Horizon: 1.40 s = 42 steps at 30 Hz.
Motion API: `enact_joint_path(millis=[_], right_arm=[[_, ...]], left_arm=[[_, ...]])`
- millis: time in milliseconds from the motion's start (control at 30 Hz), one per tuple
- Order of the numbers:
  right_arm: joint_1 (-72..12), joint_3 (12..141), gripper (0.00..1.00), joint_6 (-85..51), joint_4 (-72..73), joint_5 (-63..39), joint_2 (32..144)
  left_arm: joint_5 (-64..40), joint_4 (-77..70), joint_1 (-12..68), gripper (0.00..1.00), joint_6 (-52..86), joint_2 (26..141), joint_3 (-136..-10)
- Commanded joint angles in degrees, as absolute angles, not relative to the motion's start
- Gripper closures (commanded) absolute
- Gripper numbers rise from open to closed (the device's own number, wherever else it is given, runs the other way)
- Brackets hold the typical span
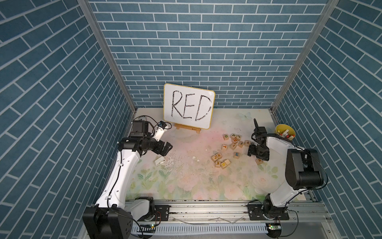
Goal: Assemble the uppercase word "red" with letter blocks
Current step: Adjust the letter block at the center of the board, then pick up the letter block from the center of the board.
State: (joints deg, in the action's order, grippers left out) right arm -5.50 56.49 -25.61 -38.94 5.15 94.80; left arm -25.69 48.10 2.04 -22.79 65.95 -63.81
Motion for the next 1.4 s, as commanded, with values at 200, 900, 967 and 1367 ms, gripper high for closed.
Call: enact_joint_path(millis=[200,900,967,1367], right_arm=[[-8.4,54.0,0.27,-27.8,-43.3,2.5,87.6],[-10.8,54.9,0.24,-28.4,-47.4,11.9,82.9],[-10.8,55.1,0.24,-28.4,-48.0,13.0,83.8],[-10.7,53.0,0.35,-28.1,-42.3,8.0,91.2]], left_arm=[[-25.2,48.3,3.0,0.01,-23.2,65.9,-64.5],[-24.1,49.0,3.7,0.01,-23.0,65.2,-64.8],[-24.0,49.1,3.7,0.01,-23.0,65.1,-64.8],[-23.3,50.1,3.8,0.01,-24.1,64.3,-64.3]])
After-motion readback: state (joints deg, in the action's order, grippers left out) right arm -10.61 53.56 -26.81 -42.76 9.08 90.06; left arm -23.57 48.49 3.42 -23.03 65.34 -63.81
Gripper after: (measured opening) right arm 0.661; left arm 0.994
